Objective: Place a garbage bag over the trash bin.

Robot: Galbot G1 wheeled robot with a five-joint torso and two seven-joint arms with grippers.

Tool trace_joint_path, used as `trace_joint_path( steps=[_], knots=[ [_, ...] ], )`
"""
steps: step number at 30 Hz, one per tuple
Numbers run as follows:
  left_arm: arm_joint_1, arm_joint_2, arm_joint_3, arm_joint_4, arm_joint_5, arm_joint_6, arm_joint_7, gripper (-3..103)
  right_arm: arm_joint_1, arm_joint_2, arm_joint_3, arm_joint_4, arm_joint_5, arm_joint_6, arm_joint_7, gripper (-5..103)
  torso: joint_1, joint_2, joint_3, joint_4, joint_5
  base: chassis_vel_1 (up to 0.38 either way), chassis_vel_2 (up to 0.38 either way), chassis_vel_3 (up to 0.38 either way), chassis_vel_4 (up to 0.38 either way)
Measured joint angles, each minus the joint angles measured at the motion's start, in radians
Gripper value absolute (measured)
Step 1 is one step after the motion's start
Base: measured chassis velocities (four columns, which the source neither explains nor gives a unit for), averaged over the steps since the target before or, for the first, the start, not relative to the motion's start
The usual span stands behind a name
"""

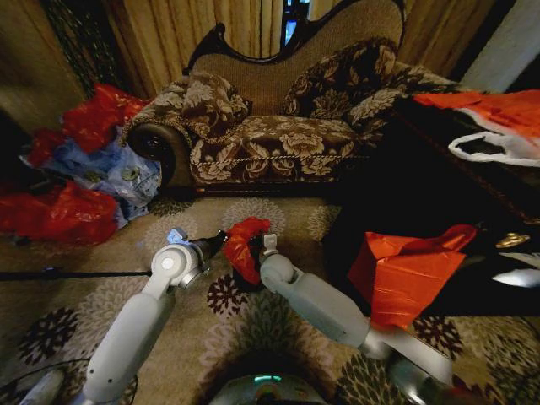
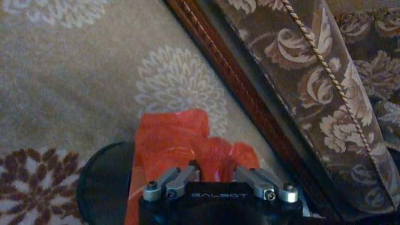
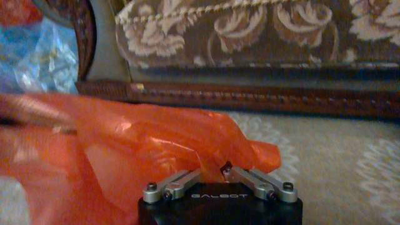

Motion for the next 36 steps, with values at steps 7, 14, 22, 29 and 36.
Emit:
trace_joint_path(
  steps=[7, 14, 22, 29, 36],
  knots=[
    [0.006, -0.005, 0.002, -0.014, 0.000, 0.004, 0.001, 46, -0.012, -0.053, -0.001, 0.054, 0.056, -0.037, 0.031, 0, 0.000, 0.000, 0.000, 0.0002, 0.0002, 0.000, 0.000, 0.000, 0.000],
    [0.022, 0.005, 0.000, -0.048, 0.000, 0.004, 0.001, 74, 0.019, -0.141, -0.013, 0.168, 0.213, -0.098, 0.059, 0, 0.000, 0.000, 0.000, 0.0002, 0.0001, 0.000, 0.000, 0.000, 0.000],
    [0.017, -0.007, 0.001, -0.053, 0.002, 0.004, -0.002, 98, 0.026, -0.160, -0.031, 0.206, 0.332, -0.123, 0.056, 0, 0.000, 0.000, 0.000, 0.0001, 0.0000, 0.000, 0.000, 0.000, 0.000],
    [0.027, -0.007, -0.002, -0.064, 0.014, 0.004, -0.005, 100, 0.071, -0.120, -0.016, 0.115, 0.441, -0.137, 0.000, 0, 0.000, 0.000, 0.000, 0.0001, -0.0002, 0.000, 0.000, 0.000, 0.000],
    [0.035, -0.009, -0.003, -0.070, 0.035, -0.007, -0.020, 81, 0.107, -0.040, 0.038, -0.011, 0.591, -0.149, 0.079, 0, 0.000, 0.000, 0.000, 0.0003, -0.0002, 0.000, 0.000, 0.000, 0.000]
  ],
)
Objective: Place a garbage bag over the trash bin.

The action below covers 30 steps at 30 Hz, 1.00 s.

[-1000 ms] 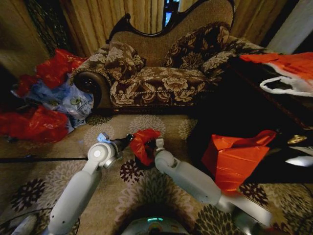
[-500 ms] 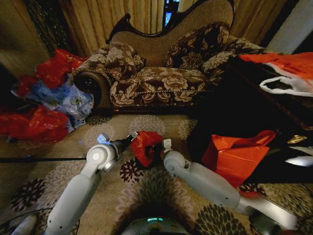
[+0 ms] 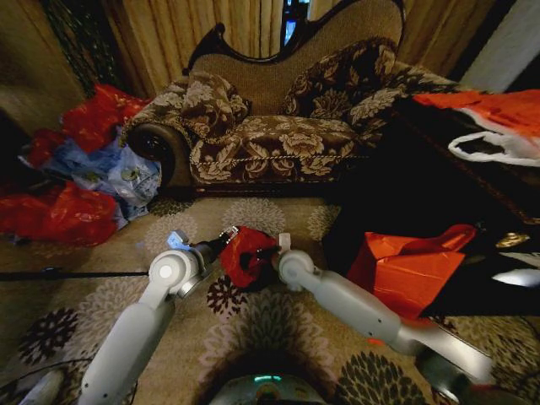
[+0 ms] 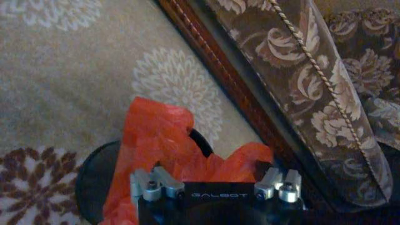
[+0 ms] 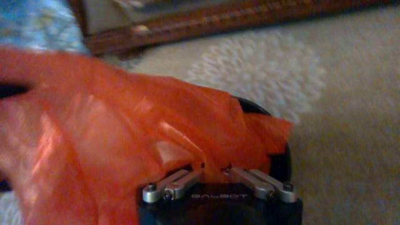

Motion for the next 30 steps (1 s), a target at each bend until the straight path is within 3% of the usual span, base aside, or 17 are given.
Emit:
trace_joint_path(
  steps=[3, 4, 7, 10, 12, 14, 16, 20, 24, 28, 30],
  knots=[
    [0.000, 0.000, -0.007, -0.009, 0.000, 0.000, -0.002, 73, 0.010, 0.021, 0.053, -0.024, 0.196, -0.030, 0.113, 0, 0.000, 0.000, 0.000, -0.0001, 0.0001, 0.000, 0.000, 0.000, 0.000],
    [0.000, 0.000, -0.007, -0.009, 0.000, 0.000, -0.002, 73, 0.010, 0.021, 0.053, -0.024, 0.196, -0.030, 0.113, 0, 0.000, 0.000, 0.000, -0.0001, 0.0001, 0.000, 0.000, 0.000, 0.000],
    [-0.002, -0.002, -0.010, -0.015, -0.002, -0.002, -0.004, 61, 0.015, 0.017, 0.093, -0.030, 0.375, -0.047, 0.171, 0, 0.000, 0.000, 0.000, -0.0002, 0.0001, 0.000, 0.000, 0.000, 0.000],
    [-0.004, -0.005, -0.010, -0.015, -0.002, -0.003, -0.006, 57, 0.013, 0.025, 0.106, -0.049, 0.394, -0.045, 0.178, 0, 0.000, 0.000, 0.000, -0.0004, 0.0001, 0.000, 0.000, 0.000, 0.000],
    [-0.006, -0.006, -0.009, -0.016, -0.003, -0.003, -0.006, 48, 0.003, 0.046, 0.124, -0.073, 0.390, -0.025, 0.182, 0, 0.000, 0.000, 0.000, -0.0002, 0.0002, 0.000, 0.000, 0.000, 0.000],
    [-0.007, -0.005, -0.009, -0.016, -0.003, -0.003, -0.006, 41, -0.005, 0.058, 0.135, -0.077, 0.368, -0.012, 0.183, 0, 0.000, 0.000, 0.000, 0.0000, 0.0002, 0.000, 0.000, 0.000, 0.000],
    [-0.008, -0.004, -0.009, -0.016, -0.003, -0.003, -0.006, 41, -0.007, 0.058, 0.136, -0.076, 0.357, -0.009, 0.180, 0, 0.000, 0.000, 0.000, 0.0000, 0.0002, 0.000, 0.000, 0.000, 0.000],
    [-0.007, -0.002, -0.010, -0.016, 0.000, 0.009, 0.011, 30, -0.018, 0.045, 0.131, -0.053, 0.311, -0.003, 0.163, 0, 0.000, 0.000, 0.000, -0.0003, 0.0001, 0.000, 0.000, 0.000, 0.000],
    [0.014, 0.022, -0.015, -0.034, 0.016, 0.026, 0.056, 46, -0.038, 0.044, 0.137, -0.049, 0.268, -0.001, 0.156, 0, 0.000, 0.000, 0.000, -0.0003, 0.0000, 0.000, 0.000, 0.000, 0.000],
    [0.042, 0.061, -0.028, -0.079, 0.009, 0.035, 0.057, 57, -0.056, 0.043, 0.148, -0.054, 0.240, -0.001, 0.143, 0, 0.000, 0.000, 0.000, -0.0002, 0.0003, 0.000, 0.000, 0.000, 0.000],
    [0.074, 0.094, -0.054, -0.105, 0.005, 0.044, 0.057, 68, -0.071, 0.041, 0.163, -0.055, 0.224, -0.001, 0.135, 0, 0.000, 0.000, 0.000, -0.0003, 0.0002, 0.000, 0.000, 0.000, 0.000]
  ],
)
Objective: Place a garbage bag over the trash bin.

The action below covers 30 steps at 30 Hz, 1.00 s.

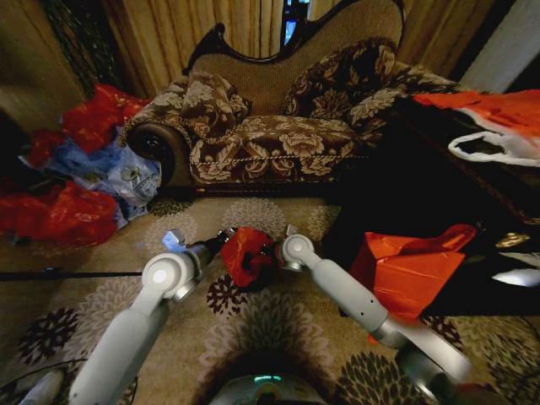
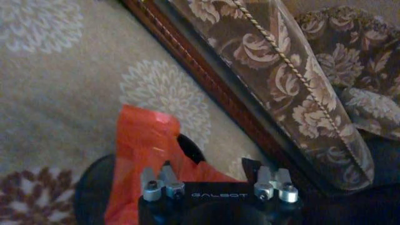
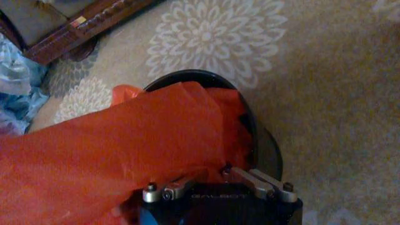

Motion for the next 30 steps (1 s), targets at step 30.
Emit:
trace_joint_path(
  steps=[30],
  knots=[
    [-0.124, -0.117, -0.017, 0.560, 0.032, 0.130, 0.277, 100, -0.055, -0.019, -0.011, 0.025, -0.100, -0.020, -0.081, 0, 0.000, 0.000, 0.000, -0.0001, 0.0001, 0.000, 0.000, 0.000, 0.000]
  ],
)
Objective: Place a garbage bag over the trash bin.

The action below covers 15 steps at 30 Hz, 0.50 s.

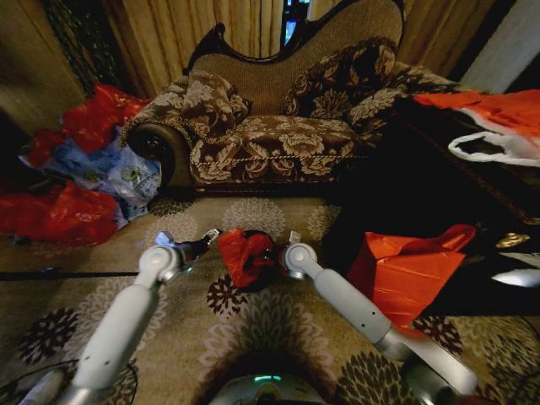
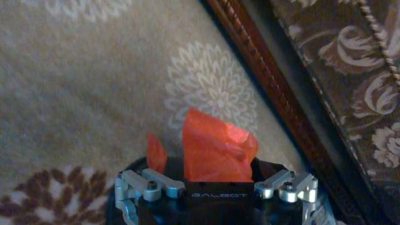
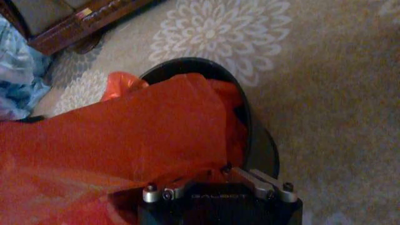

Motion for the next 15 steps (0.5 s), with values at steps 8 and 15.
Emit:
trace_joint_path(
  steps=[8, 15],
  knots=[
    [-0.030, -0.074, 0.010, 0.109, 0.052, 0.003, 0.115, 92, -0.011, 0.006, -0.010, -0.007, -0.021, -0.004, -0.017, 0, 0.000, 0.000, 0.000, 0.0001, 0.0000, 0.000, 0.000, 0.000, 0.000],
    [-0.042, -0.105, 0.015, 0.142, 0.080, 0.001, 0.133, 64, -0.004, 0.011, -0.022, -0.020, -0.028, -0.004, -0.021, 0, 0.000, 0.000, 0.000, 0.0002, 0.0001, 0.000, 0.000, 0.000, 0.000]
  ],
)
